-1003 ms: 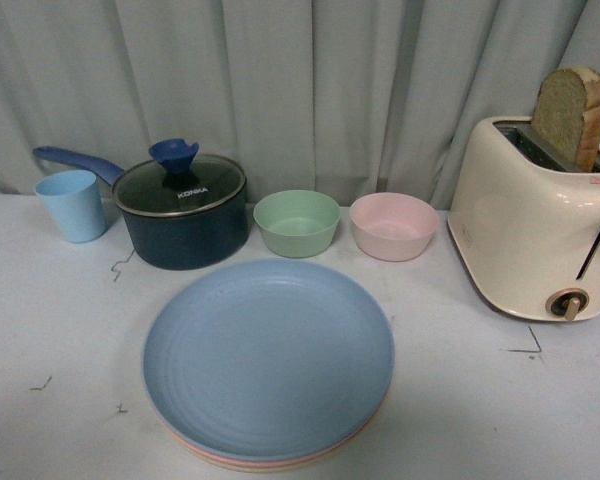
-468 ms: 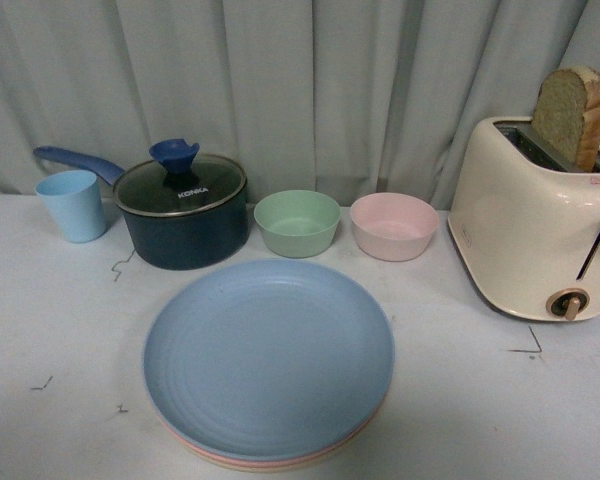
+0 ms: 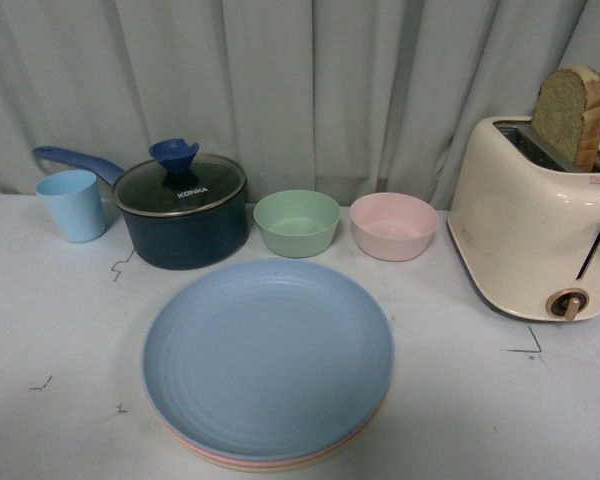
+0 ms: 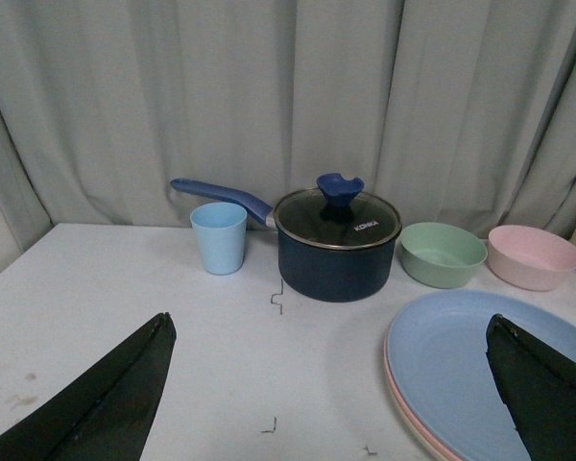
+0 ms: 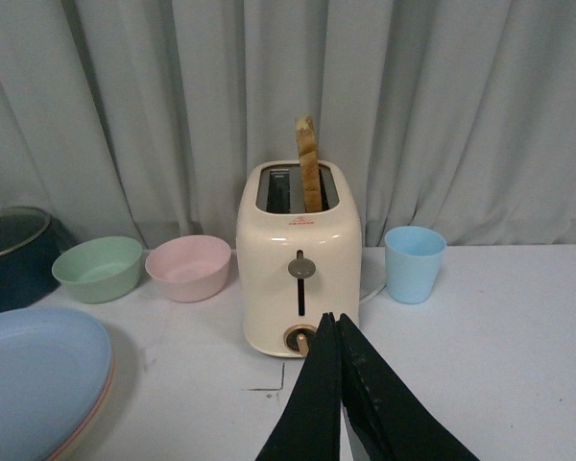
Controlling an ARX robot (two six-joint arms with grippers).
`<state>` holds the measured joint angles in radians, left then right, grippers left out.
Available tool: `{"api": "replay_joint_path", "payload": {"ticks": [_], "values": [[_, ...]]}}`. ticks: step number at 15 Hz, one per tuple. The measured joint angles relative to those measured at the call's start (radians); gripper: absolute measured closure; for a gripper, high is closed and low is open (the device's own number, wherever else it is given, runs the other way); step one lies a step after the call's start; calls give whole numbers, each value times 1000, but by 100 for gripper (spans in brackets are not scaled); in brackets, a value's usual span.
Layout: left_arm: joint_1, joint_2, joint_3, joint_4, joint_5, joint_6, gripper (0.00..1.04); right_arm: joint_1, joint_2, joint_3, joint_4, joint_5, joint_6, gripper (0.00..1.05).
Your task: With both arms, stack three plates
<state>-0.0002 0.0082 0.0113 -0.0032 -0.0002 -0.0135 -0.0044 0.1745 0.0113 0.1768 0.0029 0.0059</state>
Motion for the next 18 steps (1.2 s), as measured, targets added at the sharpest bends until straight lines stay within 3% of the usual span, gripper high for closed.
{"api": "replay_joint_path", "payload": {"ticks": [1,2,10,11,12,13,14,18], "values": [[0,0,0,0,0,0,7,0,-10,0,-18,0,0,103],[0,0,0,0,0,0,7,0,-100,0,-158,-4,0,103],[0,0,0,0,0,0,7,0,-170,0,-182,-3,-1,103],[0,0,0,0,0,0,7,0,-170,0,-180,-3,-2,95],[0,0,0,0,0,0,7,0,-170,0,-180,-3,-2,44],[0,0,0,0,0,0,7,0,-170,0,-180,-3,-2,15],[0,0,0,0,0,0,7,0,-170,0,-180,-3,-2,4],[0,0,0,0,0,0,7,0,-170,0,-180,-3,-2,6]]}}
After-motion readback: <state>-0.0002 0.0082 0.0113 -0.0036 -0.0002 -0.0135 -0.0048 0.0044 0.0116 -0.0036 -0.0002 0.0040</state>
